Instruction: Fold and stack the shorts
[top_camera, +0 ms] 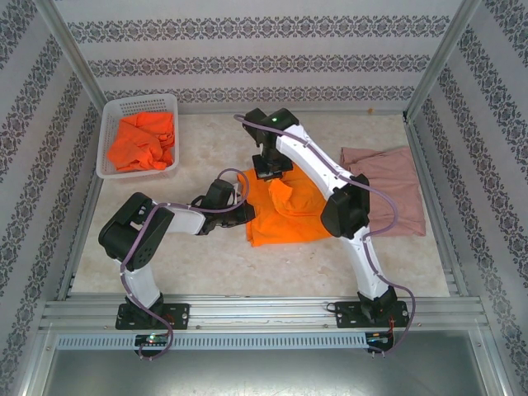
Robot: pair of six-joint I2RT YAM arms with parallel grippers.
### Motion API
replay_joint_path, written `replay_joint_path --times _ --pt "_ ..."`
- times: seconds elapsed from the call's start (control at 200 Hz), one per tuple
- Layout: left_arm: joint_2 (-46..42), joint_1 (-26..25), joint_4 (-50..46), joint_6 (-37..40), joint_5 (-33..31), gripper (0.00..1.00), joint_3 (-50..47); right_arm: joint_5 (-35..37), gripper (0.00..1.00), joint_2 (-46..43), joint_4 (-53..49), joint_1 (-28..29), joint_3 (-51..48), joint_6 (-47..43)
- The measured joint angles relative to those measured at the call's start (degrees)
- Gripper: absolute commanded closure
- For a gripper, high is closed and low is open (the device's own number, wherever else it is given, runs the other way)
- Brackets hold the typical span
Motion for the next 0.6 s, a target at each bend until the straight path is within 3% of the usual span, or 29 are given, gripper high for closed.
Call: replay_joint_path --times 0.1,0.195,0.27,0.315,0.425,0.6 --pt "0.0 0.0 0.4 -0.4 0.0 0.88 -0.1 -2.2 0.89 0.9 1.9 0.0 -0.7 0.9" --pt "0.0 0.0 0.8 -1.0 0.2 0.82 -0.2 -5.2 0.69 0.9 5.0 0.0 -3.5 1.9" --pt "-0.1 -0.2 1.2 -1.2 0.2 0.72 -0.2 -9.5 0.53 0.7 9.1 0.0 -7.5 3.5" --pt "-0.6 -0.3 1.4 -1.3 0.1 0.61 -0.3 -12.7 0.43 0.6 12.0 0.0 -10.4 4.6" --pt "-4.5 -0.2 1.3 -3.7 -1.8 0.41 -2.7 -20.1 0.28 -1.5 17.9 -1.2 -16.0 6.6" --pt "-20.0 0.2 -1.0 -2.9 -6.4 0.27 -8.3 -29.0 0.06 -16.3 35.7 -4.9 -33.6 12.9"
